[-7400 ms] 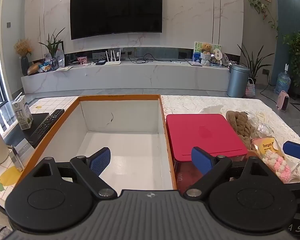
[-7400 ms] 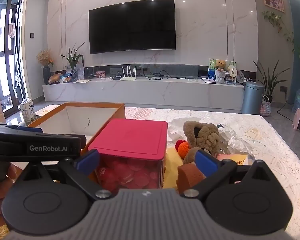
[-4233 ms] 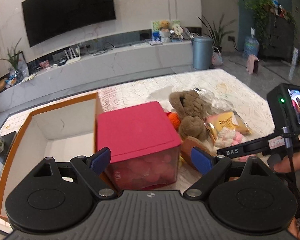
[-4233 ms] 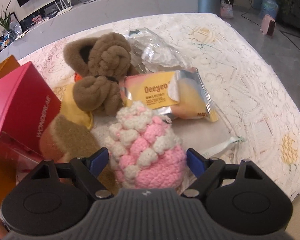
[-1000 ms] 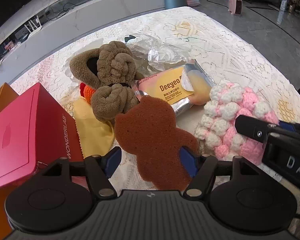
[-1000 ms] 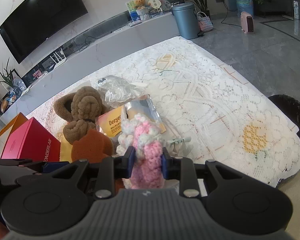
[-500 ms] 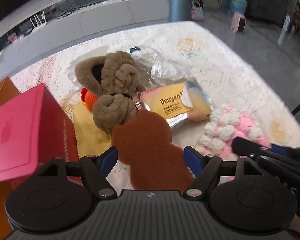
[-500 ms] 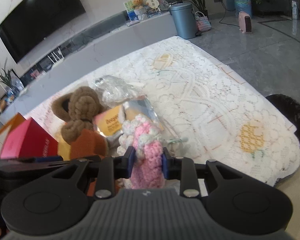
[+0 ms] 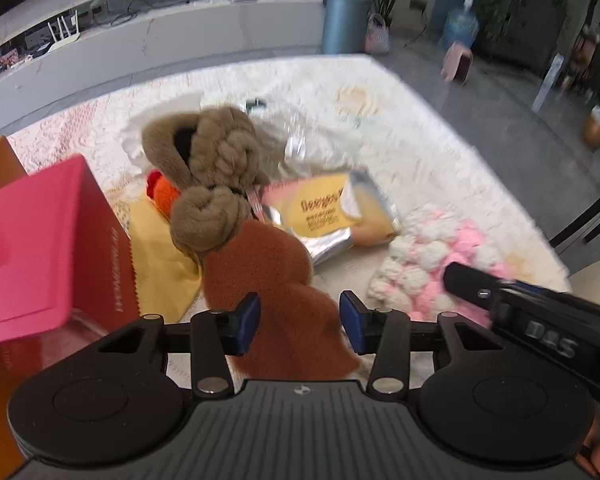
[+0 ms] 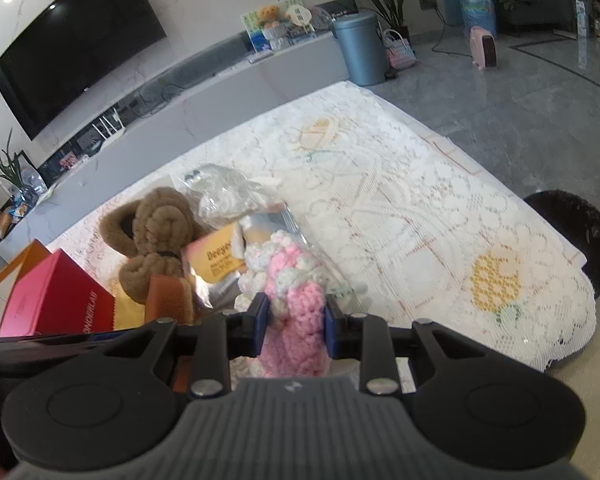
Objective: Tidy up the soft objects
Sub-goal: 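Grasp the brown sponge with the left gripper while the right gripper holds the crocheted toy, then carry the sponge and crocheted toy in both grippers toward the white box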
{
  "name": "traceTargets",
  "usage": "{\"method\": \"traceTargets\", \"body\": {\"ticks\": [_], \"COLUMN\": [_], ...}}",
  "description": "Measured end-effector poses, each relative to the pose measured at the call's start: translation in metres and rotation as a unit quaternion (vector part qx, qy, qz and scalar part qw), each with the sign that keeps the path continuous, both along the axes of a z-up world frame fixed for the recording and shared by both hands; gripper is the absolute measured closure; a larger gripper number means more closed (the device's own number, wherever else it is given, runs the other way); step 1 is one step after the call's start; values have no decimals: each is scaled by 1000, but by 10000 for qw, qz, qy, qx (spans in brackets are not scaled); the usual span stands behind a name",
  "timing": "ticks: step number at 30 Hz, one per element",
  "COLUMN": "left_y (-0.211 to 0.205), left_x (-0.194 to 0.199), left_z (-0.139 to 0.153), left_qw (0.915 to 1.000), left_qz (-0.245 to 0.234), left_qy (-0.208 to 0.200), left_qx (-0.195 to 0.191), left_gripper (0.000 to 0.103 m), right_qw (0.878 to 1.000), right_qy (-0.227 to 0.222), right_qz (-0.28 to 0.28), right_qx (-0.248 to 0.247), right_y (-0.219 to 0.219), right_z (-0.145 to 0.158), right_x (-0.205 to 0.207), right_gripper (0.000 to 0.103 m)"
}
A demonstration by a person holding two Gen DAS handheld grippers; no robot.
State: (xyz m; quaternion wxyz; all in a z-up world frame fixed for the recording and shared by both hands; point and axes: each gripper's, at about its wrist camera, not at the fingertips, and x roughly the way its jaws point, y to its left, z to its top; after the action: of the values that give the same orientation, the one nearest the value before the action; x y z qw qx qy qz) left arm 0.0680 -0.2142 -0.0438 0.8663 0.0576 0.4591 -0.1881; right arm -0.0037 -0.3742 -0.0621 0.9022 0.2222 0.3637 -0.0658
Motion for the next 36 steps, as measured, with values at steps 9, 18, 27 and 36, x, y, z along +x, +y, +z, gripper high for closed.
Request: {"method": "traceTargets", "body": {"ticks": [9, 18, 27, 36], "left_y": [-7, -8, 30, 56], "left_x": [10, 35, 35, 11], "left_z": [-11, -50, -53, -21], "left_qw": [9994, 9968, 9924, 9933], "left_qz": [-147, 671, 1024, 737], "left_qy": [265, 365, 624, 454], "left_qx": [179, 223, -271, -761], "left_gripper": [26, 0, 61, 67], "right_qw": [9999, 9999, 9998, 9998], "right_qy": [73, 109, 129, 93], "right_qz": [30, 67, 57, 46], "right_qx": [-124, -103, -102, -139], "right_y": [6, 5, 5, 5], "right_z": [1, -2, -4, -1], "right_x": [1, 1, 3, 1], "right_gripper": [76, 76, 76, 76]}}
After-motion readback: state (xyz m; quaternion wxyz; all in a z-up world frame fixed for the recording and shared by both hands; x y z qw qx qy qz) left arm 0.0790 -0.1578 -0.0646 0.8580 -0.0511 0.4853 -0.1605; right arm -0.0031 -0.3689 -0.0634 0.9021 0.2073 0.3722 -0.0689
